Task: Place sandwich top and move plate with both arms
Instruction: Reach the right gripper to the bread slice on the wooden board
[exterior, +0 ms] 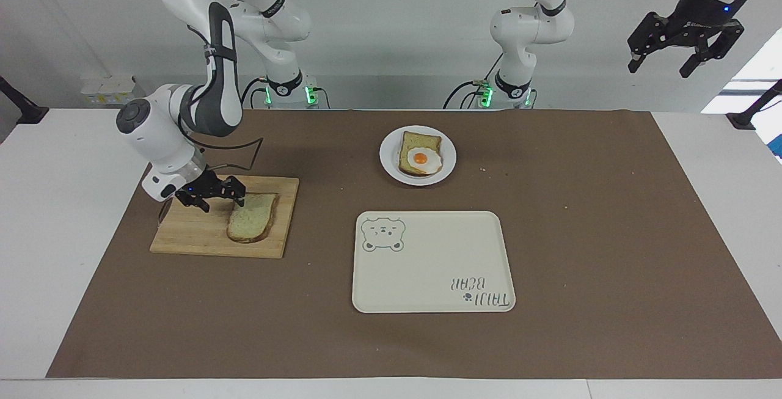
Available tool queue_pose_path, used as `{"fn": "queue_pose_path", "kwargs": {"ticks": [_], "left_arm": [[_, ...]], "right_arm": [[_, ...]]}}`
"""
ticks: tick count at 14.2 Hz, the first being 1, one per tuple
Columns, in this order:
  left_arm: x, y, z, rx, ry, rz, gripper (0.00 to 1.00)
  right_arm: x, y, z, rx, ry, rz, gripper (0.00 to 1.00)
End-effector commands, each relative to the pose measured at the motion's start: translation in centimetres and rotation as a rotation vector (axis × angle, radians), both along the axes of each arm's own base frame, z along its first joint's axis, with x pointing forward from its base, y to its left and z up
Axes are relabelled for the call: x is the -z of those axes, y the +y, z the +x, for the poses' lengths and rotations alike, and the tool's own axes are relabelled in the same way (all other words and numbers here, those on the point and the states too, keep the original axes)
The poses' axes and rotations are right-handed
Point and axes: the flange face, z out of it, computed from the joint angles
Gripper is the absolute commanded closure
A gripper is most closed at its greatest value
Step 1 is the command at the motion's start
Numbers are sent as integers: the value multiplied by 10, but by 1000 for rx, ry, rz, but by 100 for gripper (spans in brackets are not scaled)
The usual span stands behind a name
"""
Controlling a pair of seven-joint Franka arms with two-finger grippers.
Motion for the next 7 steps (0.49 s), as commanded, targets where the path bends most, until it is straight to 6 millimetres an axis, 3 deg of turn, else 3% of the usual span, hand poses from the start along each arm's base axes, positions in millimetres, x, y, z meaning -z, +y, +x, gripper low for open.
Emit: {"fn": "queue_pose_path", "kwargs": {"ticks": [1, 7], "left_arm": [[0, 2, -8, -13, 9, -9, 0], [0, 2, -8, -13, 9, -9, 0]], "right_arm": [[8, 12, 4, -11, -29, 40, 0], [18, 12, 1, -14, -12, 44, 3]]}}
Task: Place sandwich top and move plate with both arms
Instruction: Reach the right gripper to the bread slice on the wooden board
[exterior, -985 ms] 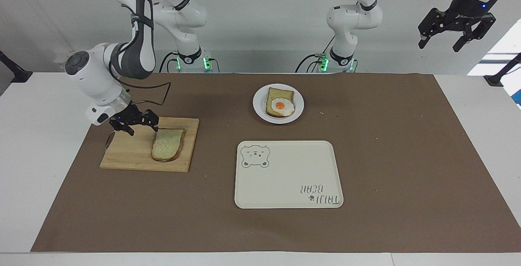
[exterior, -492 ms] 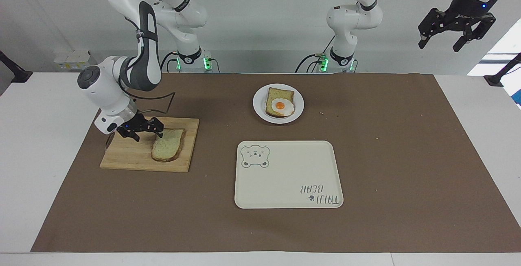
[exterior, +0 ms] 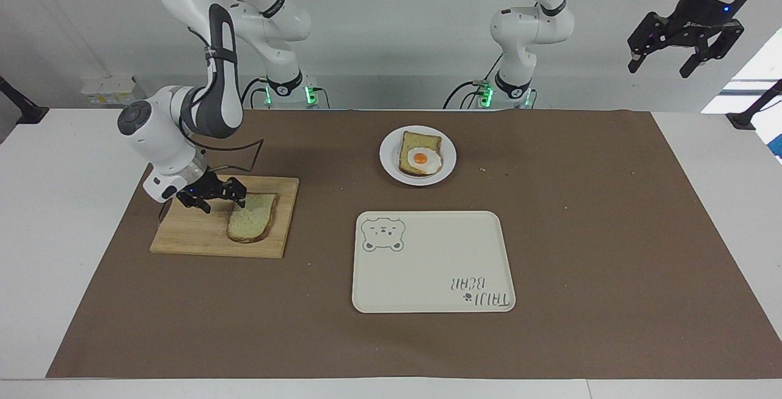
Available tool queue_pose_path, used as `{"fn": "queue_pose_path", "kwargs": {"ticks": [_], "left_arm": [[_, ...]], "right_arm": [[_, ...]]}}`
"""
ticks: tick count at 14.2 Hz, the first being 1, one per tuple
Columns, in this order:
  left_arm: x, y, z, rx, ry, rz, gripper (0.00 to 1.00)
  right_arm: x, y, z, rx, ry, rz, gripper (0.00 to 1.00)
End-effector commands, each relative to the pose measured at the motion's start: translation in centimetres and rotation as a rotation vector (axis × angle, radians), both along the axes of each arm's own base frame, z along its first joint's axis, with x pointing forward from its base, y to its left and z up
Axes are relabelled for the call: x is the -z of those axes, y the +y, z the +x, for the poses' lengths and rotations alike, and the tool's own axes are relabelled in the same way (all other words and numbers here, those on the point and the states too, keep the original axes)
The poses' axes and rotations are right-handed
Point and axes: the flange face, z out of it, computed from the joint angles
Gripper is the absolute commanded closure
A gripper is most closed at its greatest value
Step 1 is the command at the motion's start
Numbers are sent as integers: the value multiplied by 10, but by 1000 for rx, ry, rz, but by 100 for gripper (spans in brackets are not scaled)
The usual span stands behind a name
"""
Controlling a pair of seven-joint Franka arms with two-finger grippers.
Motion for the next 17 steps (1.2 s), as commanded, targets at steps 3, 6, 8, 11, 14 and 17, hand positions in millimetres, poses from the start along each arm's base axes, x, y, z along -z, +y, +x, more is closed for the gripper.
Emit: {"fn": "queue_pose_path", "kwargs": {"ticks": [3, 6, 8, 11, 14, 17], "left_arm": [[0, 2, -8, -13, 9, -9, 0], [0, 2, -8, -13, 9, -9, 0], [0, 2, -8, -13, 8, -9, 0], [0, 2, -8, -13, 9, -9, 0], [0, 2, -8, -13, 9, -9, 0], [0, 2, -8, -13, 9, -9, 0]], "right_arm": [[5, -2, -1, -7, -18, 24, 17], [8, -1, -2, 16, -14, 46, 71], [11, -1, -2, 41, -7, 60, 100], [13, 2, 0, 106, 9, 60, 100], [11, 2, 1, 108, 15, 63, 100], [-8, 3, 7, 101, -6, 68, 100]]}}
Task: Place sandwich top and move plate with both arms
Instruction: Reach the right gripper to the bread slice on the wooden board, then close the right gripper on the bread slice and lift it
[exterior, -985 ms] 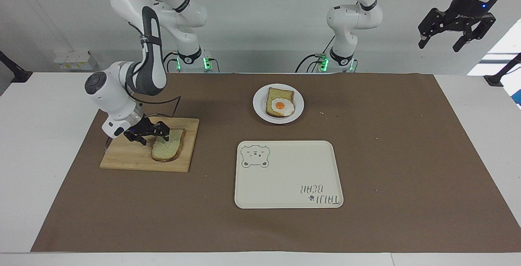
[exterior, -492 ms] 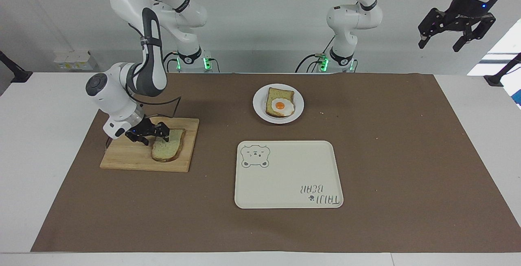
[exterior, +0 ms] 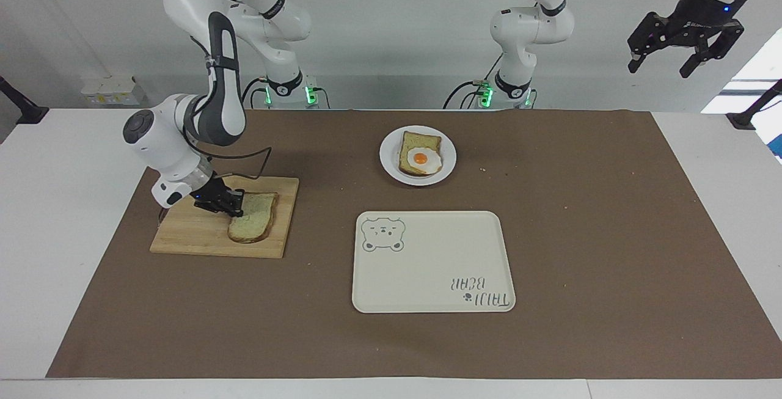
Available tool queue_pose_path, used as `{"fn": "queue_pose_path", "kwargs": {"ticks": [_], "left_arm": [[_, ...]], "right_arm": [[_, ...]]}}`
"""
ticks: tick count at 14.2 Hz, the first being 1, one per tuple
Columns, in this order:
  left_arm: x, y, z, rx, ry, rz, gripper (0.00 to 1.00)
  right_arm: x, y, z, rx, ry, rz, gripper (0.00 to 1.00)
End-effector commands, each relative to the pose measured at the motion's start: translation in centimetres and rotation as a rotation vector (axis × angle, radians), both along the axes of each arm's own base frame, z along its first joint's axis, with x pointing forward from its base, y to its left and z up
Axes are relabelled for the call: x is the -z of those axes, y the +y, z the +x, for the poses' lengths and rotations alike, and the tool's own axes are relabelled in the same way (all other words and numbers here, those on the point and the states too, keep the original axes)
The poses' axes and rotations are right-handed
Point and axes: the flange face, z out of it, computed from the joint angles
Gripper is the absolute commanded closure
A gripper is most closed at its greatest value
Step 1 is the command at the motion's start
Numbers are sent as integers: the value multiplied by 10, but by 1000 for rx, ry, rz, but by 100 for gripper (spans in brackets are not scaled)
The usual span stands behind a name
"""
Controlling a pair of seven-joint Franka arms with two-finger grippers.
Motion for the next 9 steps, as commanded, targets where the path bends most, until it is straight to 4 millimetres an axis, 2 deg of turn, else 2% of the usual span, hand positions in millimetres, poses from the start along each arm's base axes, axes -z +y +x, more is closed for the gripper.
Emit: {"fn": "queue_pose_path", "kwargs": {"ticks": [1, 5, 9], "left_arm": [[0, 2, -8, -12, 9, -9, 0], [0, 2, -8, -12, 9, -9, 0], [0, 2, -8, -12, 9, -9, 0]], "right_arm": [[-21, 12, 9, 6, -6, 36, 100], [-72, 16, 14, -26, -7, 63, 100], [-125, 33, 8, -13, 45, 96, 100]]}}
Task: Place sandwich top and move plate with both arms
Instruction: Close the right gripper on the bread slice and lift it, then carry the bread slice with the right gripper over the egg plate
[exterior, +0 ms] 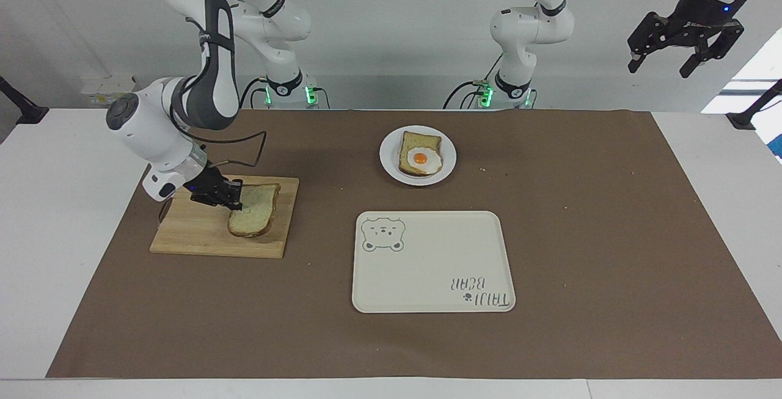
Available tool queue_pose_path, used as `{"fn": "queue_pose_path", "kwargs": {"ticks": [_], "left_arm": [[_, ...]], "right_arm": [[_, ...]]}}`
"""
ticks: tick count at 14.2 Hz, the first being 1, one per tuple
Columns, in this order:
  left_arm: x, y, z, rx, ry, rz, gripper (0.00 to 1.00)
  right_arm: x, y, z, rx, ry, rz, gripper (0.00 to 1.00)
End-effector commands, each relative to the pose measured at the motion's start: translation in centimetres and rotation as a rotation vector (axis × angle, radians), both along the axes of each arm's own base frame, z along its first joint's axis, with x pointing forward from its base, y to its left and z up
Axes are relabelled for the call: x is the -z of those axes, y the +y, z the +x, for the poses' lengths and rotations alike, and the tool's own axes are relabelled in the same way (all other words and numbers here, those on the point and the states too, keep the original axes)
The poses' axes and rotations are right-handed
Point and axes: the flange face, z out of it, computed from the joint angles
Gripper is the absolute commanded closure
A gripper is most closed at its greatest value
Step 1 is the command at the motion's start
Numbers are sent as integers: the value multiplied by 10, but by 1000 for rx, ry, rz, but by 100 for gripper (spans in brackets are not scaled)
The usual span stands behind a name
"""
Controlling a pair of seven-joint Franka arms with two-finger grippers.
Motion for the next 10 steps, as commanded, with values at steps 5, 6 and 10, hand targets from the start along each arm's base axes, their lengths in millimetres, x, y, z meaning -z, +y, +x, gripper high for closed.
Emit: {"fn": "queue_pose_path", "kwargs": {"ticks": [5, 6, 10], "left_arm": [[0, 2, -8, -12, 9, -9, 0], [0, 2, -8, -12, 9, -9, 0], [0, 2, -8, -12, 9, -9, 0]], "right_arm": [[-72, 67, -3, 82, 45, 36, 100], [-73, 83, -4, 97, 58, 34, 100], [-76, 182, -19, 63, 84, -17, 100]]}}
